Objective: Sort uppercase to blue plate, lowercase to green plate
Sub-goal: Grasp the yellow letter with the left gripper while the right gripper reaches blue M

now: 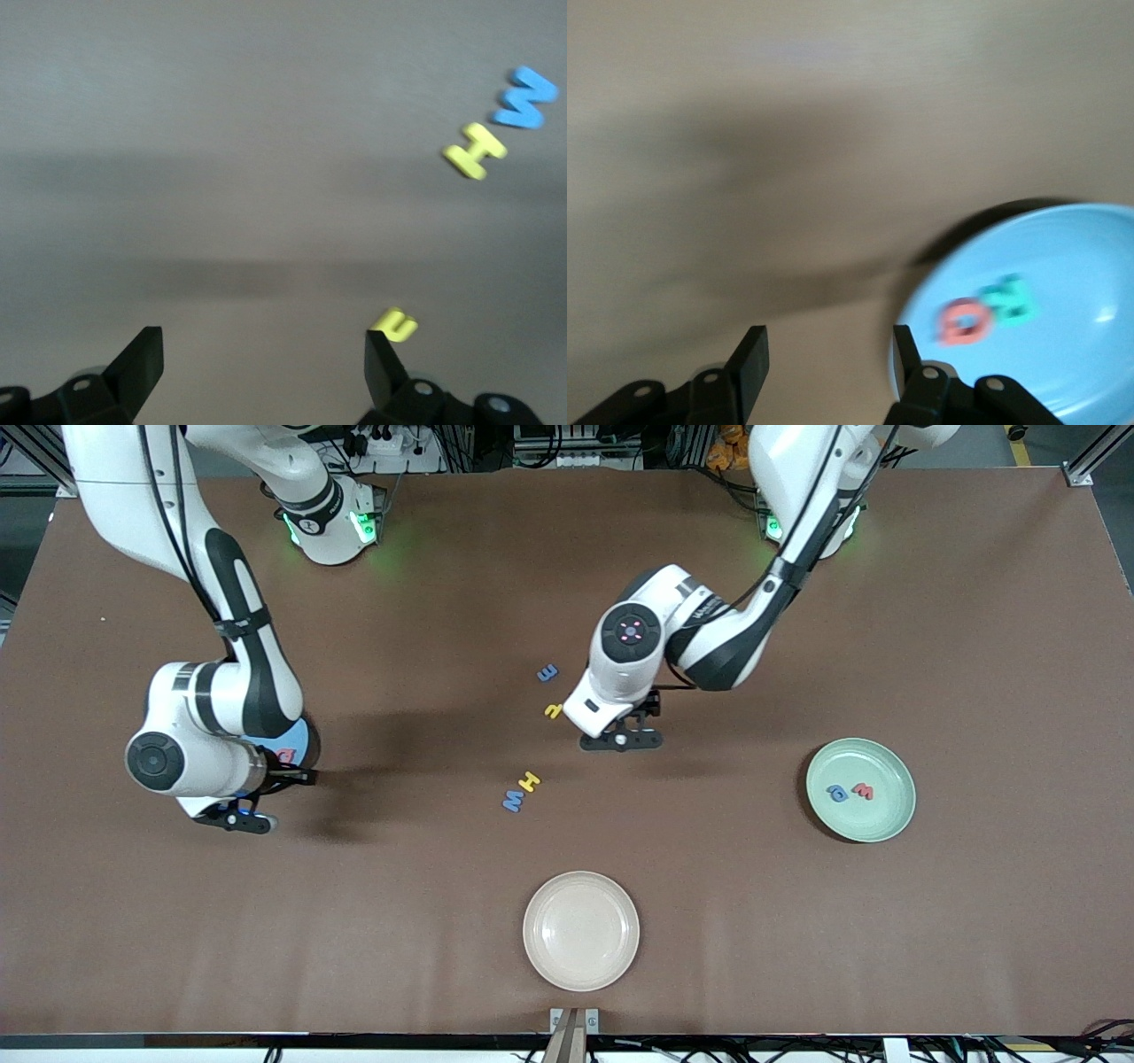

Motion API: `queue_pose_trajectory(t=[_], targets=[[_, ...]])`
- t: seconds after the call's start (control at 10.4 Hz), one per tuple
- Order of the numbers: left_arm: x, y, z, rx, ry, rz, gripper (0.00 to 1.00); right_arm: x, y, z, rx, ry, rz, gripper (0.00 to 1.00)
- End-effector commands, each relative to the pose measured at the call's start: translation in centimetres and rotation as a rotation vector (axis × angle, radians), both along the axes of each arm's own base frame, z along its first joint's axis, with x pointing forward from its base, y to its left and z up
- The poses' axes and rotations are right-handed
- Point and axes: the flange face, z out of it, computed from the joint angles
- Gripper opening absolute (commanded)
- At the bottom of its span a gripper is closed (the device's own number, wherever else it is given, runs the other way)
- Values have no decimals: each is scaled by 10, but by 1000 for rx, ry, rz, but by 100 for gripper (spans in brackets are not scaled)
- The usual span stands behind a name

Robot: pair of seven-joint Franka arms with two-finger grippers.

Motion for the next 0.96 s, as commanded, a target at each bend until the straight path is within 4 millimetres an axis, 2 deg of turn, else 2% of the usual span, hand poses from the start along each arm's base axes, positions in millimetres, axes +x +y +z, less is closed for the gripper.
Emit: queue_pose_trajectory(t=[0.0,0.19,0.39,0.68,0.87], targets=[[-13,-44,-25,73,-94,-129,100,9,67,18,40,-86,-129,65],[-28,-68,-42,33,-146,-263,100,25,107,44,59,-155,-183,65],[-41,-81,-59,9,-151,-399,100,38,133,58,63,-206,-234,68],[-45,-81,-79,14,-126,-576,100,44,168,50,26,-245,-219,68],[-50,-82,-90,17,-110,-600,90,51,192,36,29,-277,-278,71]])
